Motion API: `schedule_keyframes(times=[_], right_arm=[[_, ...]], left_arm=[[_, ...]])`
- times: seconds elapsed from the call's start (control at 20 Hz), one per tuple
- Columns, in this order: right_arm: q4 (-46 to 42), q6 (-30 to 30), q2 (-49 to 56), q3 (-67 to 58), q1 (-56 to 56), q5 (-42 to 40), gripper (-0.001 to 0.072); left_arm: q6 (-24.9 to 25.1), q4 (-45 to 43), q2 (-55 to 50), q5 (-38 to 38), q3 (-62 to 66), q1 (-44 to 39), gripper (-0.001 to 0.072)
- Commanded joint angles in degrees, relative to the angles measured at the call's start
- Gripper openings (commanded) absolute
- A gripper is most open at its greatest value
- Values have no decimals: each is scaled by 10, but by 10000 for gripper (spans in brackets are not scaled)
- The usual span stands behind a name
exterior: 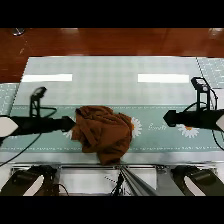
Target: Fold the shirts.
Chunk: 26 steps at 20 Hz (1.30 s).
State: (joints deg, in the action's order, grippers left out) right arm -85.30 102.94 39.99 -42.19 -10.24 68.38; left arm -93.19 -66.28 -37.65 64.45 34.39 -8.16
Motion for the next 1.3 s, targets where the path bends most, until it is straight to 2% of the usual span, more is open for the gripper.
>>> schedule_keyframes(times=[0.0,0.1,0.2,0.25,0.3,0.35,0.45,0.65,0.75,0.9,0.95,1.0,1.1,1.25], right_arm=[[-6,-57,56,-46,126,1,620],[-4,-59,45,-51,264,2,619],[65,-57,32,-7,370,-10,620],[118,-77,28,27,395,-17,620],[177,-113,28,64,400,-21,620],[231,-152,28,100,396,-24,620],[279,-195,28,149,371,-24,619],[272,-198,28,179,300,-24,619],[266,-192,28,181,256,-27,620],[261,-150,28,191,176,-51,620],[261,-134,31,194,144,-60,620],[262,-124,39,193,116,-64,619],[272,-105,67,193,56,-79,619],[339,-108,124,193,-26,-122,620]], left_arm=[[-6,-28,12,12,80,127,703],[-7,11,35,30,80,202,702],[15,162,49,48,8,230,702],[68,265,44,52,-40,220,702],[141,368,34,50,-90,198,701],[198,427,15,34,-127,171,702],[221,427,-40,-12,-153,120,702],[236,419,-184,-58,-118,79,702],[253,422,-240,-53,-83,66,702],[273,423,-306,-63,-31,2,689],[284,423,-325,-61,-13,-12,462],[290,423,-338,-56,0,-16,46],[302,422,-349,-53,22,-11,26],[307,421,-349,-32,40,5,26]])
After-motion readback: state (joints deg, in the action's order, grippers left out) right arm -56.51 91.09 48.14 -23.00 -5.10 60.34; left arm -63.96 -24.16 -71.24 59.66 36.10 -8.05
